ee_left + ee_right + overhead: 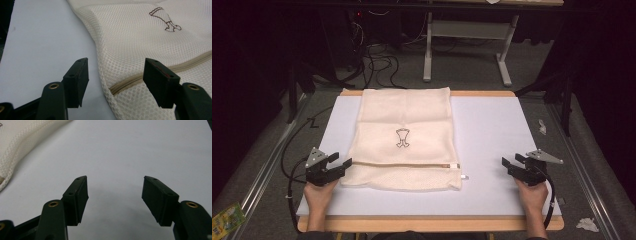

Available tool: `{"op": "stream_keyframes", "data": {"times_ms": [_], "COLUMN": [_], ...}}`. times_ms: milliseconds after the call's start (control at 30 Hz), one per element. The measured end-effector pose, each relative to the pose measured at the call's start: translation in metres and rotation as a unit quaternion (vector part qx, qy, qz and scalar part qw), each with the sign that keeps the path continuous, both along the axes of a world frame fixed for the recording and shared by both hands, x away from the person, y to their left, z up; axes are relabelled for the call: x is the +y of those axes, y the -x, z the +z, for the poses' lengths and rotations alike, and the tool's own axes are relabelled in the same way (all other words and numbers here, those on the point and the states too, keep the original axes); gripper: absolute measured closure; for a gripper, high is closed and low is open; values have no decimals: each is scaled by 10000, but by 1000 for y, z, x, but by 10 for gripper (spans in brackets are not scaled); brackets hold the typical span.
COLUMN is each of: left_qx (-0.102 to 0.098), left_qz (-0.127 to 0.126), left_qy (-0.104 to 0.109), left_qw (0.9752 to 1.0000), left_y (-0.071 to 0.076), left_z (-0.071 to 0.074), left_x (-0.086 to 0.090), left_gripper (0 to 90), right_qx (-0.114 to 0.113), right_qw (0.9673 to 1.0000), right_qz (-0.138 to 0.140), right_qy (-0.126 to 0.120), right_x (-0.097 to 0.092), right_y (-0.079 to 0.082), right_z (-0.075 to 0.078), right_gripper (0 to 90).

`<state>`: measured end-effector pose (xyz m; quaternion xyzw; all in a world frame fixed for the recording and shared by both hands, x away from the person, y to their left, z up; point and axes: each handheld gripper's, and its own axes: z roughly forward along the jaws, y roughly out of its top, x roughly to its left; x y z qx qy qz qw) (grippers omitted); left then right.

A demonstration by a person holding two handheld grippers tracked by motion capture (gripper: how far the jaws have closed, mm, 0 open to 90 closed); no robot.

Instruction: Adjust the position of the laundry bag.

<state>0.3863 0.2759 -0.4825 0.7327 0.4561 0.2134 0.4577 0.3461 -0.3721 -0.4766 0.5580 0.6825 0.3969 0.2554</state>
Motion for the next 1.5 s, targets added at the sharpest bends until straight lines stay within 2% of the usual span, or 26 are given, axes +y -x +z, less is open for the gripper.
{"op": "stream_keyframes", "data": {"times_ms": [367,500,600,667,767,867,900,967,1133,1300,1400,1500], "left_qx": [8,16,55,105,144,40,33,38,67,52,94,100], "left_qz": [-10,-79,-87,-70,-74,-24,-19,-23,-10,7,12,24], "left_qy": [35,34,84,205,222,174,190,245,171,170,160,59], "left_qw": [10000,10000,9999,9997,9996,9998,9998,9997,9998,9998,9998,9999], "left_y": [0,0,-1,-2,-3,-1,-1,-1,-4,-7,-8,-10], "left_z": [0,0,0,0,0,1,1,1,1,4,6,10], "left_x": [1,0,1,4,4,3,4,5,3,1,0,-3], "left_gripper": [370,358,350,347,346,347,341,340,324,335,342,334], "right_qx": [38,-31,30,27,18,-25,-59,-79,-96,-197,-165,-173], "right_qw": [10000,10000,10000,10000,10000,10000,9999,9999,9998,9998,9998,9998], "right_qz": [-6,2,-9,-13,-12,-7,-23,-32,-55,-57,-30,-10], "right_qy": [21,67,50,43,41,-32,-108,-101,-160,-71,-47,-21], "right_x": [0,1,0,1,1,-1,-1,-1,-2,-1,0,1], "right_y": [-1,0,-1,-1,-1,0,0,1,0,0,-1,-2], "right_z": [0,0,0,1,1,2,2,3,4,4,4,6], "right_gripper": [382,399,415,419,420,420,416,414,401,403,401,400]}}
